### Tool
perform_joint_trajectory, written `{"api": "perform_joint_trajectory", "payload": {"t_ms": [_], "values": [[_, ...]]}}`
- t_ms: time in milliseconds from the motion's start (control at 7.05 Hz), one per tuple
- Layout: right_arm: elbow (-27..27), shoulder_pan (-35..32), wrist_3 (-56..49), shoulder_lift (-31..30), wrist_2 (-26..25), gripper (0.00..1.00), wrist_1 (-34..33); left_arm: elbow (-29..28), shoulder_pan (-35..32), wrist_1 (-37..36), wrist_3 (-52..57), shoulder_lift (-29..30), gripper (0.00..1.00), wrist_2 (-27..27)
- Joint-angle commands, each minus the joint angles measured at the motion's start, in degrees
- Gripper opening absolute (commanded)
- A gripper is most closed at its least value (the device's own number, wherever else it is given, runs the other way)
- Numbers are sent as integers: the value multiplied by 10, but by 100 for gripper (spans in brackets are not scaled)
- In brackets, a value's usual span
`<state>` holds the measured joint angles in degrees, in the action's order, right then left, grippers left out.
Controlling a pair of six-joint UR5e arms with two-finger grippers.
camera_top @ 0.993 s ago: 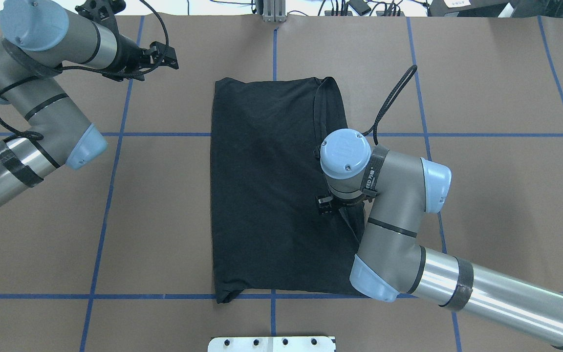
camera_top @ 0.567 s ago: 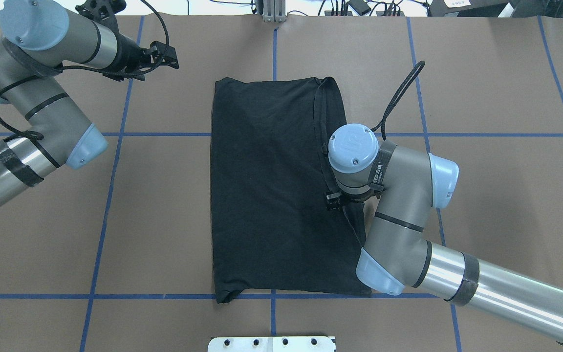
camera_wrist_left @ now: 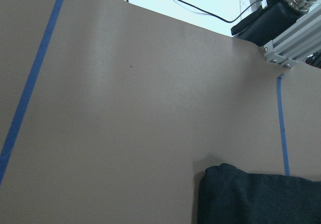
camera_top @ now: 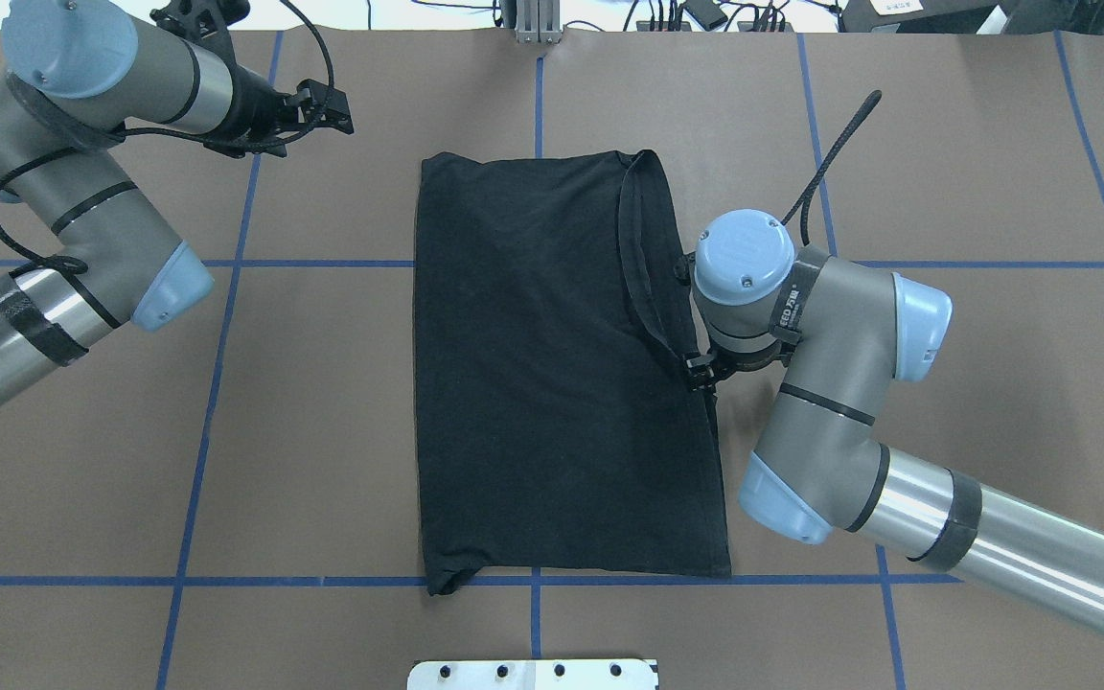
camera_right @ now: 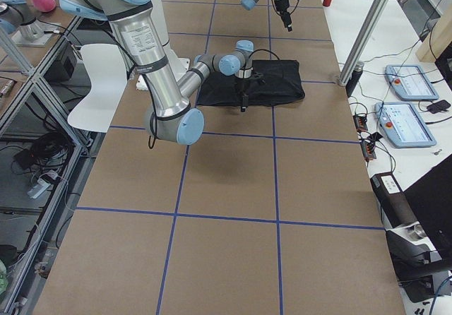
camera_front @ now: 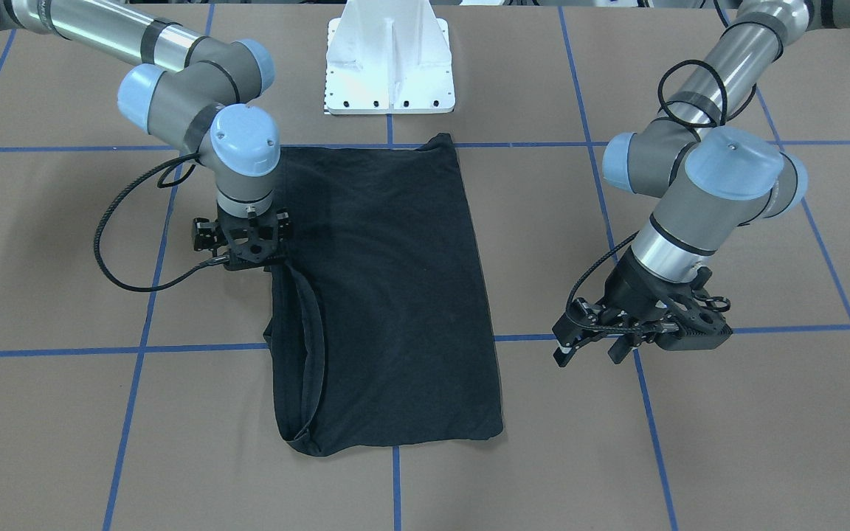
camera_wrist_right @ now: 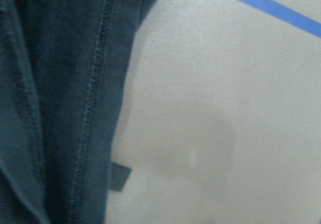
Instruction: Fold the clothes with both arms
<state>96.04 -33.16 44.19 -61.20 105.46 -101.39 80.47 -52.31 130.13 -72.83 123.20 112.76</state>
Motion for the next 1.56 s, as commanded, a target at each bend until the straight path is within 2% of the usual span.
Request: {"api": "perform_joint_trajectory", "payload": {"t_ms": [0, 142, 284, 709, 851, 1135, 1276, 1418], "values": [[49, -16, -12, -44, 6, 100, 1, 0, 0, 0, 0, 0, 100, 0], [56, -36, -16, -41, 35, 100, 3, 1, -1, 0, 0, 0, 100, 0], [57, -39, -17, -25, 39, 100, 7, 2, 0, 0, 1, 0, 100, 0], [-21, -38, -14, 86, 35, 100, 8, 26, -5, -1, 6, 6, 100, 0], [-63, -38, -14, 111, 35, 100, 35, 49, -9, -21, 8, 4, 100, 0], [-156, -32, -15, 111, 31, 100, 148, 68, -10, -25, 8, 4, 100, -2], [-181, -28, -12, 112, 26, 100, 185, 79, -13, -25, 8, 3, 100, -2], [-183, -26, -11, 114, 26, 100, 186, 87, -14, -25, 8, 3, 100, -2]]}}
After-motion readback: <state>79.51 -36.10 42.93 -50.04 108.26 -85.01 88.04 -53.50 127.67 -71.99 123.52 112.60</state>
